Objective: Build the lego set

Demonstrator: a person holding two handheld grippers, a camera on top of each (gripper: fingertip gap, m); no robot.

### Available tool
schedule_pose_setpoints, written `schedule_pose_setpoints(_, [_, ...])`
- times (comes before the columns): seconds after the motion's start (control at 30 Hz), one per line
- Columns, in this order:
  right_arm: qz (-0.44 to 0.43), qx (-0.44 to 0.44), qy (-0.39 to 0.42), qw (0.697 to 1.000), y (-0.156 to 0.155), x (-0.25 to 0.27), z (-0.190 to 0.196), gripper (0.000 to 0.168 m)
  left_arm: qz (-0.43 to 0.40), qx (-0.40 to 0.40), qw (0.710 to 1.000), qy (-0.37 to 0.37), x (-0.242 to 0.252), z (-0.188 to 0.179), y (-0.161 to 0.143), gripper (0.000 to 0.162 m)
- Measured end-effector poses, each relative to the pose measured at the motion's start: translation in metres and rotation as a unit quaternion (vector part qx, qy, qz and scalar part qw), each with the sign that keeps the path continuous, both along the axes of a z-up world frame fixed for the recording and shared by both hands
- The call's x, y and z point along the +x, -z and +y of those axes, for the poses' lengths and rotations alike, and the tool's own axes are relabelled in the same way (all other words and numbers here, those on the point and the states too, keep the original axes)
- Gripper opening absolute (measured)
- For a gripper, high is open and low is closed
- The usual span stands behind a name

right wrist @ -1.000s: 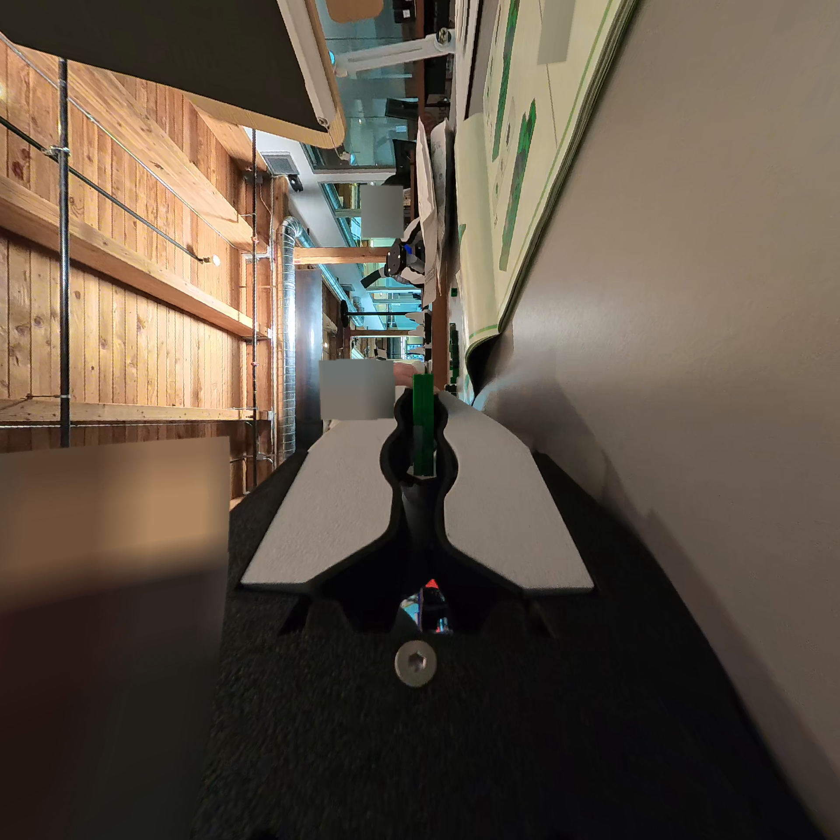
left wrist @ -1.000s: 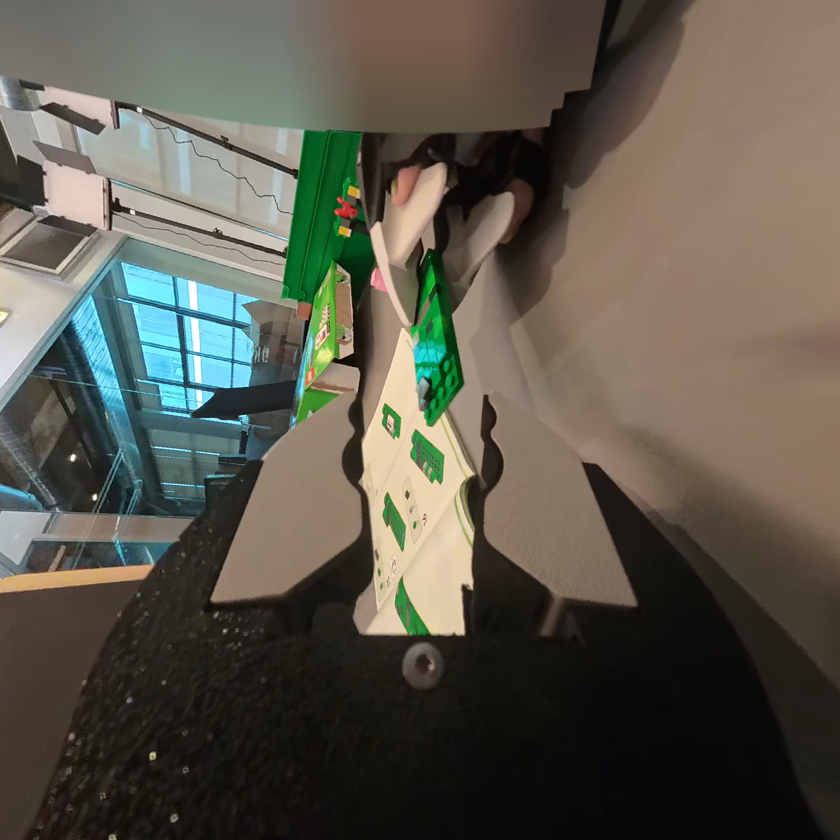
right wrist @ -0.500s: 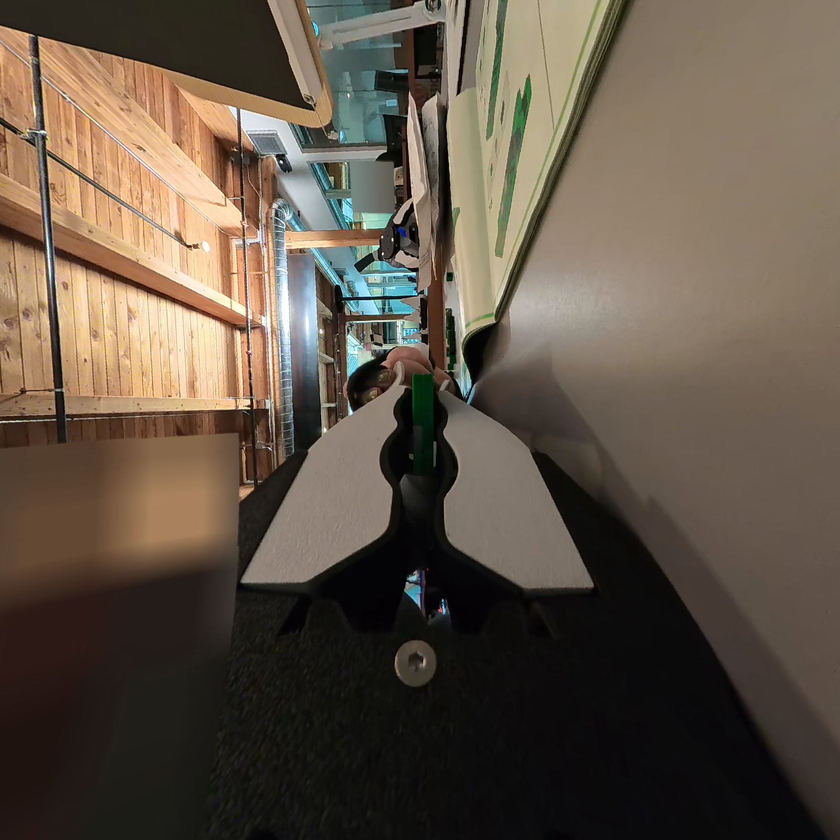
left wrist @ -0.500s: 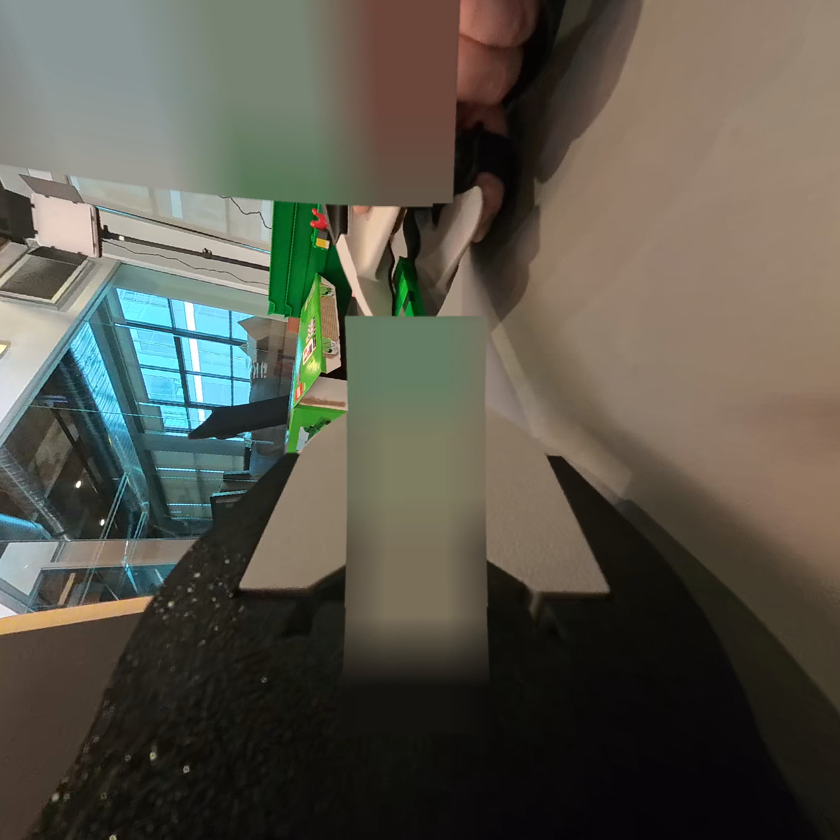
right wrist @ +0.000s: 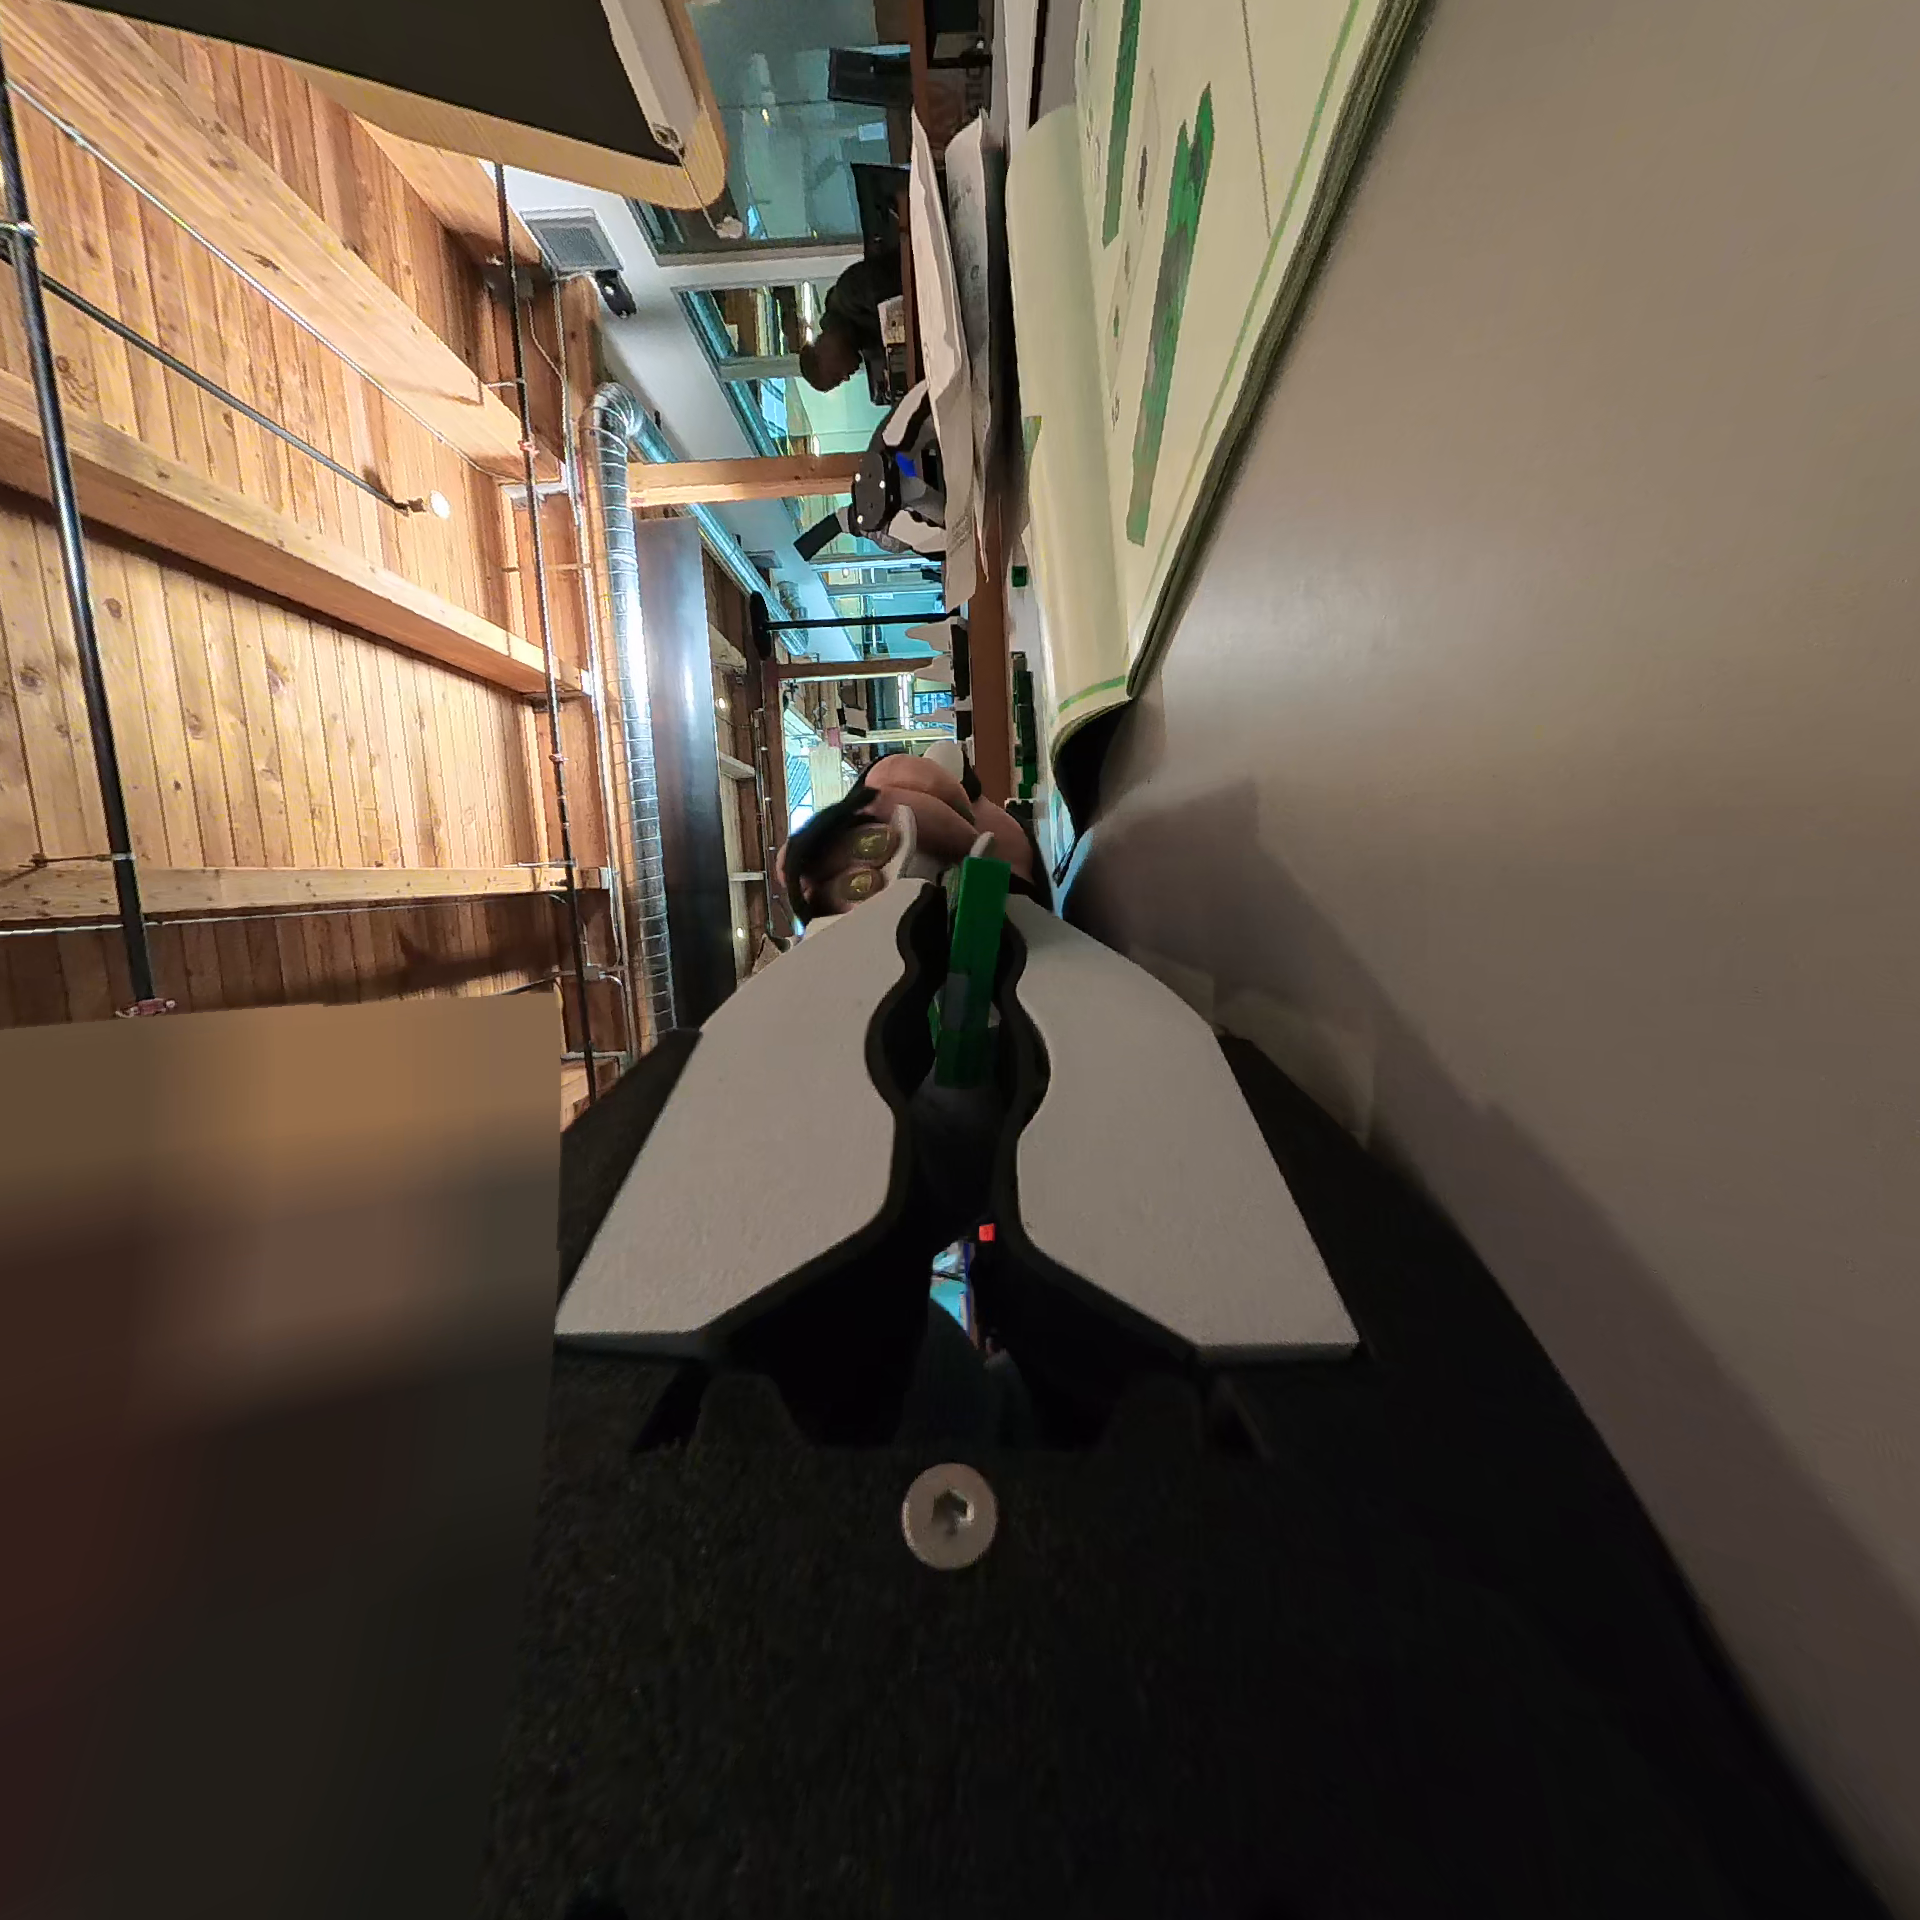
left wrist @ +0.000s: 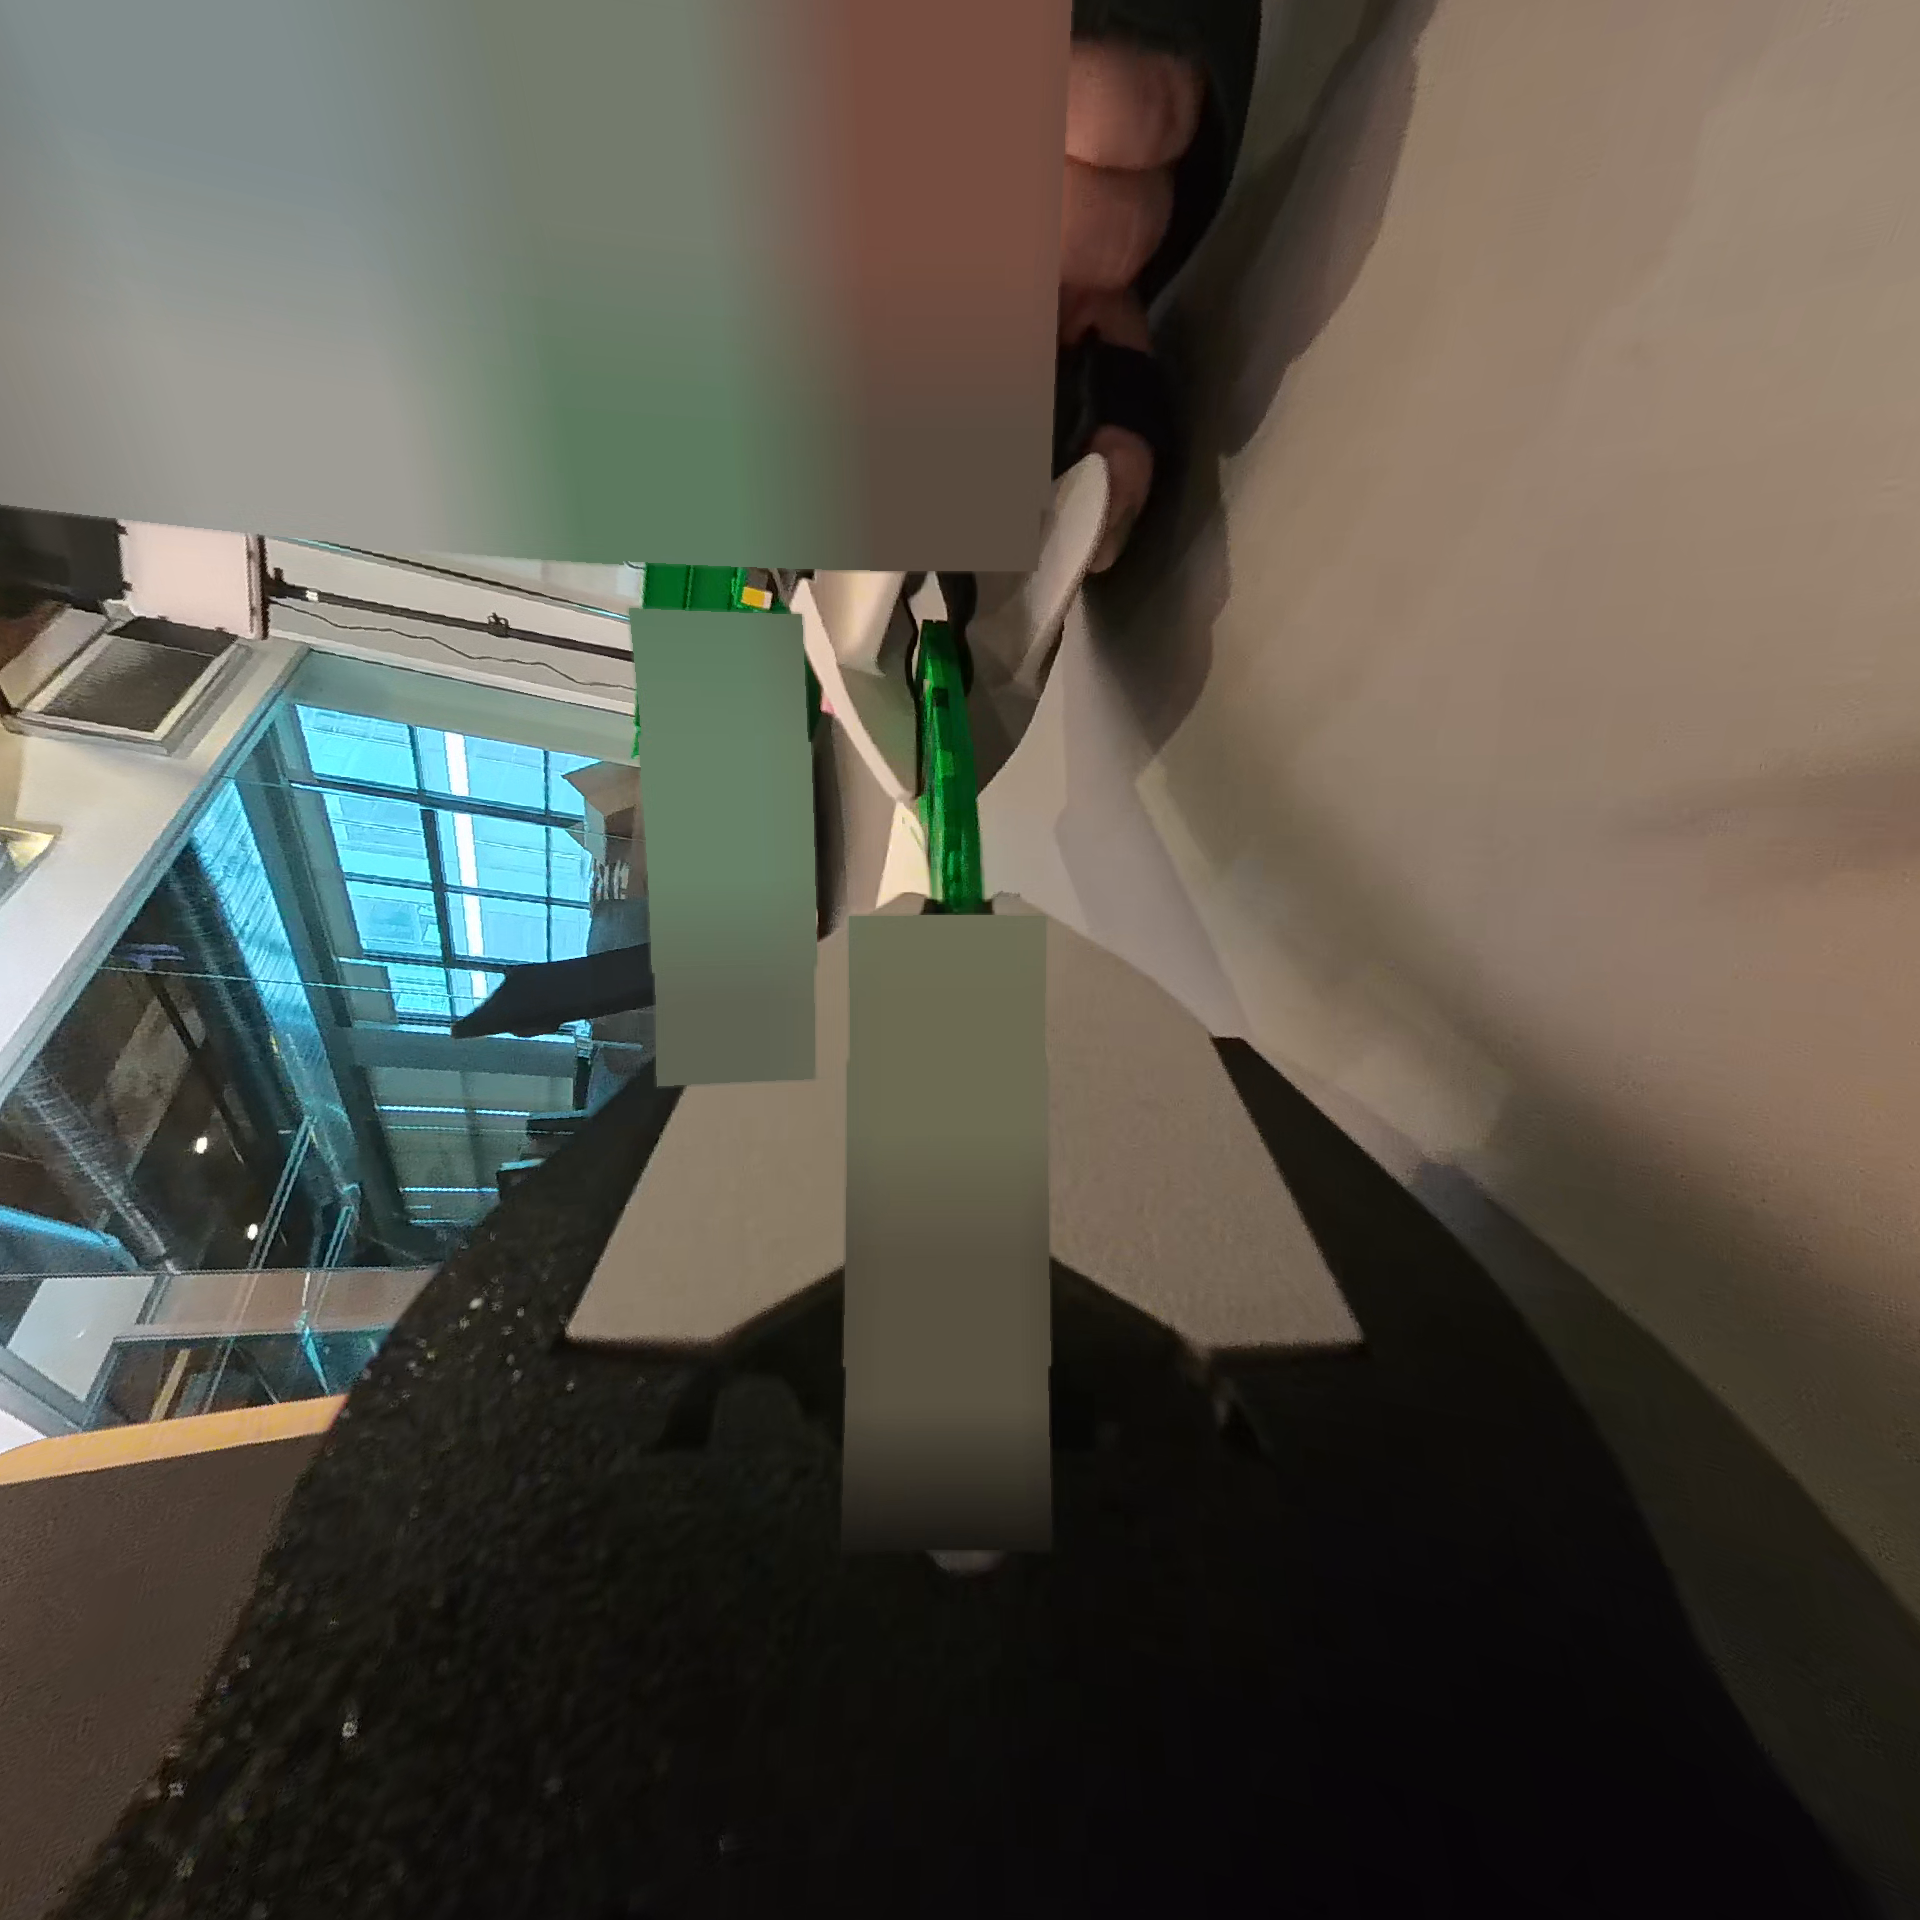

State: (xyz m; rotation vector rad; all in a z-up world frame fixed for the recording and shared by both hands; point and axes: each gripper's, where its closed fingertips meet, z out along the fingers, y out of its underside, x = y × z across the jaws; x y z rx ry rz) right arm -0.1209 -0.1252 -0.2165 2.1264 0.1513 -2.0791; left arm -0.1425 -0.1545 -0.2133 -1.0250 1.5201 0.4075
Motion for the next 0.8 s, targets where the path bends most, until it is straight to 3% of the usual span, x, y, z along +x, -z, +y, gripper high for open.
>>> schedule_pose_setpoints(0.2, [0.008,0.008,0.010,1.000,-0.001,0.000,0.002,0.007,-0.050,-0.060,0.997,-0.009,0.000,0.002,0.001,0.010])
schedule_pose_setpoints(0.3, [0.008,0.024,0.014,1.000,-0.001,0.000,0.002,0.007,-0.080,-0.102,0.991,-0.039,-0.003,0.006,0.004,0.042])
schedule_pose_setpoints(0.33, [0.005,0.031,0.015,0.999,0.000,0.000,0.002,0.007,-0.097,-0.114,0.988,-0.040,-0.003,0.006,0.002,0.045])
schedule_pose_setpoints(0.47, [0.015,0.031,0.022,0.999,-0.002,0.000,0.003,0.007,-0.160,-0.182,0.968,-0.069,-0.009,0.006,-0.001,0.051])
schedule_pose_setpoints(0.63, [0.028,0.045,0.019,0.998,-0.004,-0.002,0.000,0.007,-0.248,-0.281,0.921,-0.108,-0.007,-0.002,-0.001,0.048])
schedule_pose_setpoints(0.8, [0.051,0.049,-0.002,0.997,-0.011,-0.016,-0.015,0.006,-0.265,-0.313,0.898,-0.159,-0.014,-0.008,0.004,0.046])
